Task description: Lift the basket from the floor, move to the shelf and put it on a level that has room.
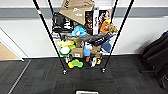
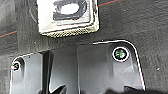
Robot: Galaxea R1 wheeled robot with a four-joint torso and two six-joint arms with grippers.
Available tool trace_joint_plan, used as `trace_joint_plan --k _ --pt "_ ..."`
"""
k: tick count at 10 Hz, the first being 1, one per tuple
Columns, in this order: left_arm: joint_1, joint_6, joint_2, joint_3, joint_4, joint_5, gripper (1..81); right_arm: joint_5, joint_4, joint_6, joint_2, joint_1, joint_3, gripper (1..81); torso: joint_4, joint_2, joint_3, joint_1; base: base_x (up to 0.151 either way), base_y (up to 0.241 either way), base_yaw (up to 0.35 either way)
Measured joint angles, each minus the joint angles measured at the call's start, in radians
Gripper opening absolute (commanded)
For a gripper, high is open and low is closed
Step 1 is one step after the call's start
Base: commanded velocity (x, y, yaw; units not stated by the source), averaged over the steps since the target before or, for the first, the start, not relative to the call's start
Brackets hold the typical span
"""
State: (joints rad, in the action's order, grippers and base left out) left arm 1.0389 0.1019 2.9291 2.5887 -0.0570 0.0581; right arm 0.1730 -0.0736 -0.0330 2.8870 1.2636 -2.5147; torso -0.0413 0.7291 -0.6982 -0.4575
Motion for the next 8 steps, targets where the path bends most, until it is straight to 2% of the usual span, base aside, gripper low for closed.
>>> trace_joint_plan --k 8 --pt "0.008 0.000 0.000 0.005 0.000 0.006 81.1 -0.033 0.000 0.001 0.003 -0.062 0.000 81.1 0.000 0.280 0.000 -0.176 0.000 0.000 0.000"
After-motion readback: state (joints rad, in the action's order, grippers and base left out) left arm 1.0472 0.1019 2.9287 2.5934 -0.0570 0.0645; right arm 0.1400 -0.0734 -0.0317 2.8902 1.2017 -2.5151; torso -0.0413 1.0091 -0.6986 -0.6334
